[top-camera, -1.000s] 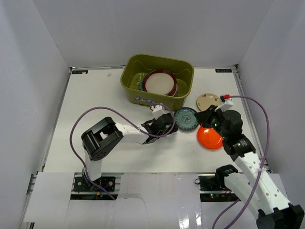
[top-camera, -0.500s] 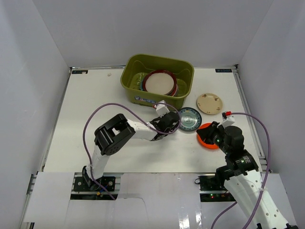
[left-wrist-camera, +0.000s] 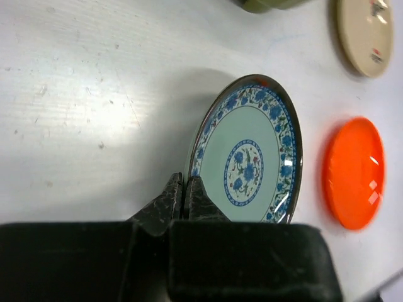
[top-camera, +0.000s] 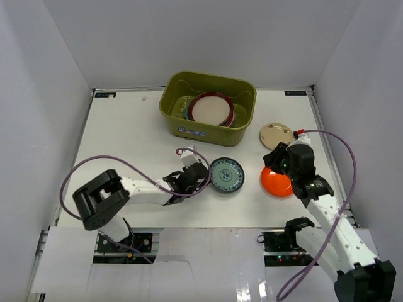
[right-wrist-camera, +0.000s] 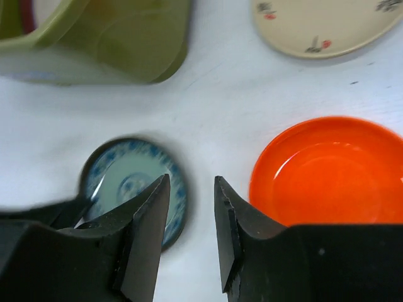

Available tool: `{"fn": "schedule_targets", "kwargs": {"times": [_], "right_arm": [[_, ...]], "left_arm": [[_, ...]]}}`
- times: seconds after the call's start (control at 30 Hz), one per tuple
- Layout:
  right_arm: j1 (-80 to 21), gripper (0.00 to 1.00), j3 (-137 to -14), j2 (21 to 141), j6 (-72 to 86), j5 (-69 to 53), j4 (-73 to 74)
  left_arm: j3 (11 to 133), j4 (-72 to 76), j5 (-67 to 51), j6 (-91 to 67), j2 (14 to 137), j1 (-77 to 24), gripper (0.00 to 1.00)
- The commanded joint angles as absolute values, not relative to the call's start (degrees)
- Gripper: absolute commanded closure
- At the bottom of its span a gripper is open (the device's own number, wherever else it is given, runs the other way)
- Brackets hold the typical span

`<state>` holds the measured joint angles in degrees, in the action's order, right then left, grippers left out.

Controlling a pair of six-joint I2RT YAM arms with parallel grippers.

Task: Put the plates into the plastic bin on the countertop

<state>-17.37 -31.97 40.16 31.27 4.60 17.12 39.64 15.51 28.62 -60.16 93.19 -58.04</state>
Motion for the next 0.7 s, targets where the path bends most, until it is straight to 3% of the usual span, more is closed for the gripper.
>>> {"fn": "schedule_targets", "kwargs": {"times": [0.0,0.1,0.17,0.3,0.53,0.67], "right_arm": [[-11.6,0.59,-34.5,48.0,30.8,10.5,8.0],[-1.4,0.58,-34.2,56.4,32.2,7.6,1.6],[6.7,0.51,-34.7,63.8,34.3,4.1,-2.8],[11.9,0.36,-37.4,75.5,36.5,-2.3,-9.0],[12.7,0.33,-42.8,94.1,39.5,-8.1,-17.2],[12.7,0.37,-45.6,100.8,43.2,-9.7,-19.9]], "left_arm": [[37.3,15.4,26.0,-54.4,79.3,-59.2,1.0],[36.3,12.8,25.5,-51.2,68.1,-59.4,1.0],[36.9,11.2,27.2,-47.5,63.1,-59.3,1.0],[39.9,11.4,31.7,-41.7,55.2,-58.1,1.0],[56.4,9.0,25.5,-36.4,66.6,-47.1,1.0],[68.9,4.8,15.0,-37.4,82.6,-38.3,1.0]]}}
